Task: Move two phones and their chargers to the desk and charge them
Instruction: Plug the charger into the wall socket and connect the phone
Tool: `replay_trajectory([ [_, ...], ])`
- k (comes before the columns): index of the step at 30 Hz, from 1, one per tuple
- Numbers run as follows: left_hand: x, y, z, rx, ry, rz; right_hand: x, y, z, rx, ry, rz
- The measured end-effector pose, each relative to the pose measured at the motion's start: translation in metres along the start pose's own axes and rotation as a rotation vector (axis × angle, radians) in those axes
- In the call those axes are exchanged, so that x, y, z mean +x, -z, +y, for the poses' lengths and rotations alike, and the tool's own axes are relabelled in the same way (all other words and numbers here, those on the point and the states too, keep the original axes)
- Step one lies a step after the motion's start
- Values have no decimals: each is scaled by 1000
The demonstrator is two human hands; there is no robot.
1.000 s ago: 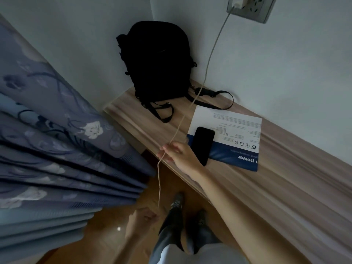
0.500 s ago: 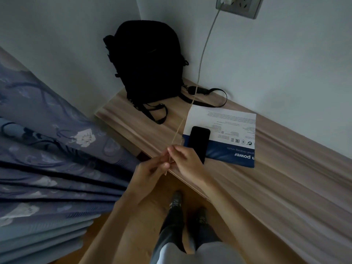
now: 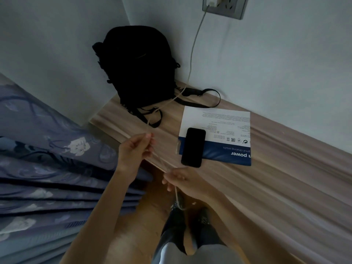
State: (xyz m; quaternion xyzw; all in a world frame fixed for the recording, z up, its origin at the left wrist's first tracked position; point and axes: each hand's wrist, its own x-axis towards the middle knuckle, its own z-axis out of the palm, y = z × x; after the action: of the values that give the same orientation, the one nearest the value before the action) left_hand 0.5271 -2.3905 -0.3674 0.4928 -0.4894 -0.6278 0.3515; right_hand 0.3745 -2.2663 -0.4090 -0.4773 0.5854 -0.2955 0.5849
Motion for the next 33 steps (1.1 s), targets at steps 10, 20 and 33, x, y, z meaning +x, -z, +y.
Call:
replay_trajectory([
  [10,27,61,-23,78,136,321,-35,55,38,-18,-6,147],
  [20,-15,-30,-33,852,-667,-461,-7,72,15,-238,162,114],
  [33,8,25,-87,1113,-280,-559,-20,125,48,-314,-23,143],
])
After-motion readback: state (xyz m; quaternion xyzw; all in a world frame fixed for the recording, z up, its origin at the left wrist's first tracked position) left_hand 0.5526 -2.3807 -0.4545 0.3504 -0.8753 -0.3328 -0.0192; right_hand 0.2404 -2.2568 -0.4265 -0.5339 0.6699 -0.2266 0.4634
